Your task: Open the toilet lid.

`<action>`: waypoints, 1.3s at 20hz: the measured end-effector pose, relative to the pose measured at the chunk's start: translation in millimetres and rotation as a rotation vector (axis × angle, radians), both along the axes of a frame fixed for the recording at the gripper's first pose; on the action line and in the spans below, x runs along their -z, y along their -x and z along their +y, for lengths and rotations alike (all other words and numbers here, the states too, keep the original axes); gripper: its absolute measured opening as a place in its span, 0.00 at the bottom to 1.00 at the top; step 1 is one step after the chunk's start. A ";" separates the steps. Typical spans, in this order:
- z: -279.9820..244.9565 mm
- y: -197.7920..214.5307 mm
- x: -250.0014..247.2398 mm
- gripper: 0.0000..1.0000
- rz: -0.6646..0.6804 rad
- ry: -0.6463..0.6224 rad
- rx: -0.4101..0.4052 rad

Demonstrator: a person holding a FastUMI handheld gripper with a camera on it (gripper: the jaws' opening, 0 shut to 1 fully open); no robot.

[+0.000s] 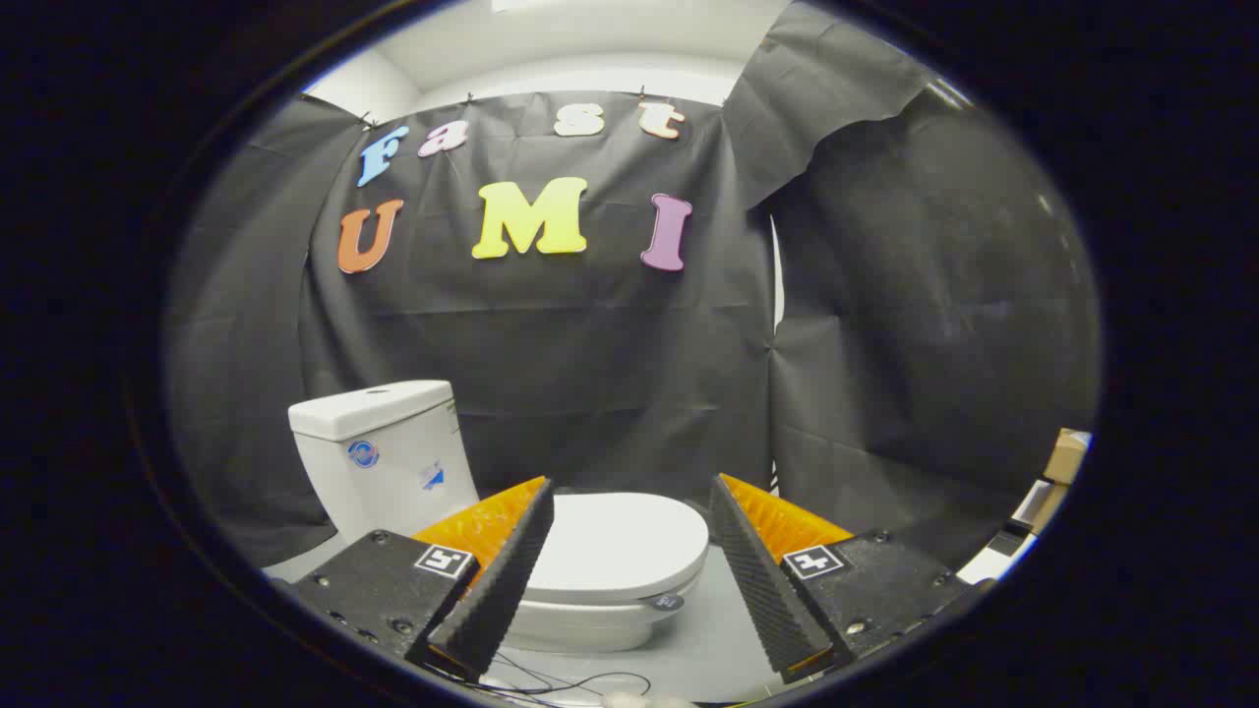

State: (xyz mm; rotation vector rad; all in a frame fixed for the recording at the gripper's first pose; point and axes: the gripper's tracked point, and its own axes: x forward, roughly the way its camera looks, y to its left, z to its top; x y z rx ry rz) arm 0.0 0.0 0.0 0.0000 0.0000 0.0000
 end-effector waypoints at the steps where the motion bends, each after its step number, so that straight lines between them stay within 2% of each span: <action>1: 0.0 -0.1 2.9 1.00 0.009 -0.007 -0.003; 12: 3.8 10.8 -14.4 1.00 -0.033 0.015 -0.005; 26: 11.7 4.3 -8.4 1.00 -0.008 0.017 -0.021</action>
